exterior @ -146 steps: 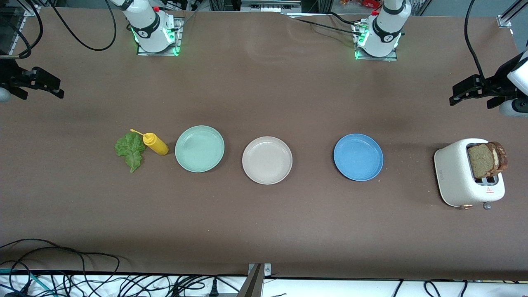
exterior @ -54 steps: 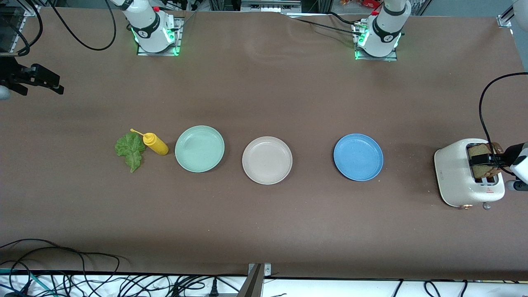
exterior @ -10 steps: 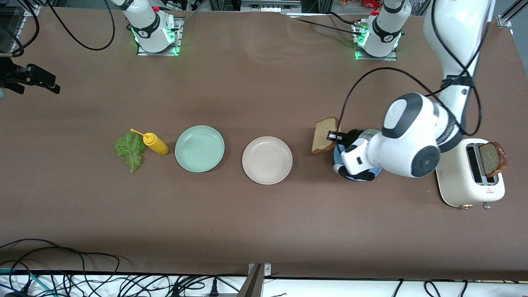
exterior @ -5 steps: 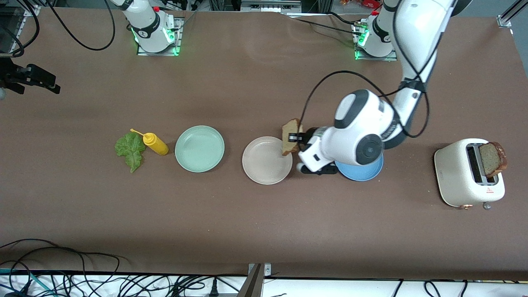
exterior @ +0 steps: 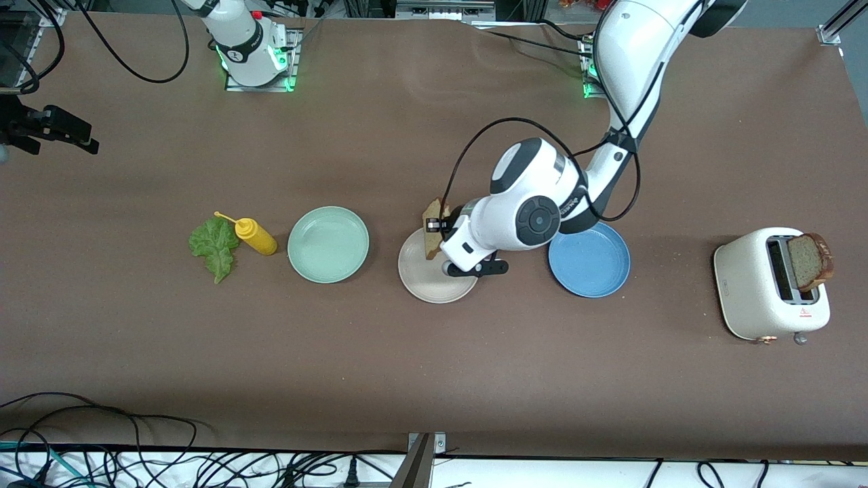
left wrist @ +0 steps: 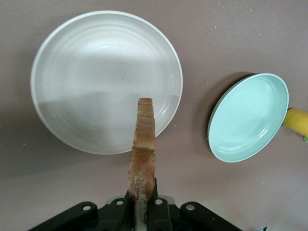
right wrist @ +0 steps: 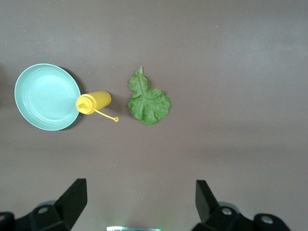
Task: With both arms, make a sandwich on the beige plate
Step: 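Carry the bread slice with the left gripper over the beige plate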
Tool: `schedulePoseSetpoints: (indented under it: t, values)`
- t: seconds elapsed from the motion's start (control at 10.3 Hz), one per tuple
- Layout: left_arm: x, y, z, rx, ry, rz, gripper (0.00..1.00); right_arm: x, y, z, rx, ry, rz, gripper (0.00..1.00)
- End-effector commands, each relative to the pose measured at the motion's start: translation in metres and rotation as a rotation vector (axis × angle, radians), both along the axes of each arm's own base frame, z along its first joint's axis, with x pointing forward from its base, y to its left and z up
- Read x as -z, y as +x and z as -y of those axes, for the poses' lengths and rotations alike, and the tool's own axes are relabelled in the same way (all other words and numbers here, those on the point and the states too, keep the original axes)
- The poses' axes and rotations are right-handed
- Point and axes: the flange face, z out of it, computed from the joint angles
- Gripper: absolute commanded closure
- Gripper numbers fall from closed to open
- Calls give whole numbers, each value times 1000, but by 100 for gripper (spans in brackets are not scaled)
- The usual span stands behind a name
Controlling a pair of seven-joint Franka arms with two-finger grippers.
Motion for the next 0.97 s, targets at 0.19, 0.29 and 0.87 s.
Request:
schedulePoseSetpoints:
  t: [0.19, 0.29, 0.87]
  values:
    - [12, 3, 26, -88, -43, 42, 100, -4, -2, 0, -9, 3, -2, 0]
    - [13, 3, 27, -98, -48, 53, 100, -4, -2, 0, -9, 3, -2, 0]
    - [27, 10, 23, -109, -46, 68, 100, -5, -1, -2, -12, 4, 0, 0]
